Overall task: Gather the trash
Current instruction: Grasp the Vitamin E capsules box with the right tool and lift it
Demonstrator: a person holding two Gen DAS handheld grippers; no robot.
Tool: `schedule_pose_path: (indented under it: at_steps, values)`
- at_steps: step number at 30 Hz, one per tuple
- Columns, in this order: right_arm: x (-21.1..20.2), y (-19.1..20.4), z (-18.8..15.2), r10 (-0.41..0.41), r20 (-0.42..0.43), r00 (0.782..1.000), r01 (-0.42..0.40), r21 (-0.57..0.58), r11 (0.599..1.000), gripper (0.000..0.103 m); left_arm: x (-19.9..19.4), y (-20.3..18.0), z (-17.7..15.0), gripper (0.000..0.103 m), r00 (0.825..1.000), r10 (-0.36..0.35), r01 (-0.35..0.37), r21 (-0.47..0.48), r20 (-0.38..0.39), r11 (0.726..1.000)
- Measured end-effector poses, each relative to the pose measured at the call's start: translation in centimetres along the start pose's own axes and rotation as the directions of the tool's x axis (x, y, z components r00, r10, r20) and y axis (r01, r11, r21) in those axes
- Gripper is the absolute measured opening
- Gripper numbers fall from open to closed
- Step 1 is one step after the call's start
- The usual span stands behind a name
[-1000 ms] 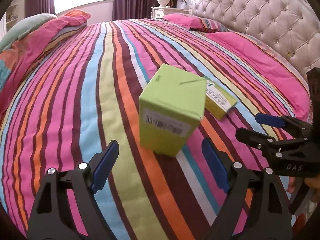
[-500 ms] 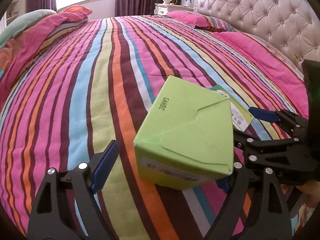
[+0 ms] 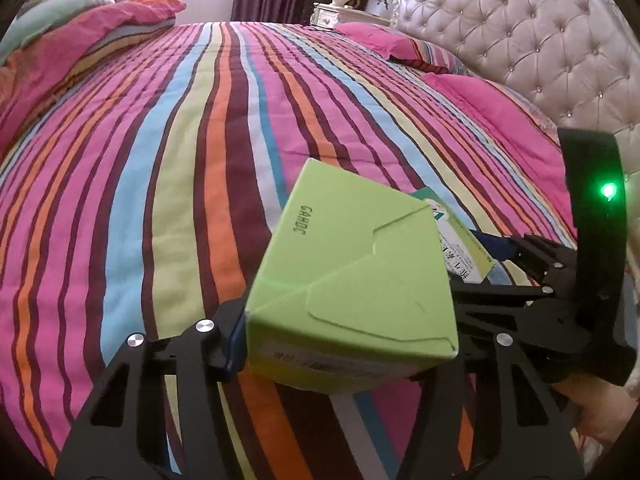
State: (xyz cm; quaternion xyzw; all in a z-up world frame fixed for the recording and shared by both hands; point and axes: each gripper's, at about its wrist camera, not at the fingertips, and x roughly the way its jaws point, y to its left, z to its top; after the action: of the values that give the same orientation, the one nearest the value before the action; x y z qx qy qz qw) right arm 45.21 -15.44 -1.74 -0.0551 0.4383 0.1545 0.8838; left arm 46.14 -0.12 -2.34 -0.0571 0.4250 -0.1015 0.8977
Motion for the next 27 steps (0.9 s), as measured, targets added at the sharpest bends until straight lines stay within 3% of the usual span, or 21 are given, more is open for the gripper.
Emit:
schedule_pose_path:
  at_steps: [14,27]
  values:
    - [-3.3,-0.4,-2.0,0.039,-0.014,0.999,-0.038,0.046,0.998,0.052,-3.6,0.6,-1.0,0.055,0.999,0.048,-0.048,-0.029,0.0,0.998]
    - [-11.0,2.3,-6.8,0.061,0.019,0.998,-0.061,0.036,0.997,0.052,-10.9,0.2,-6.6,0.055,0.997,0.079,-0.081,-0.06,-0.021,0.995]
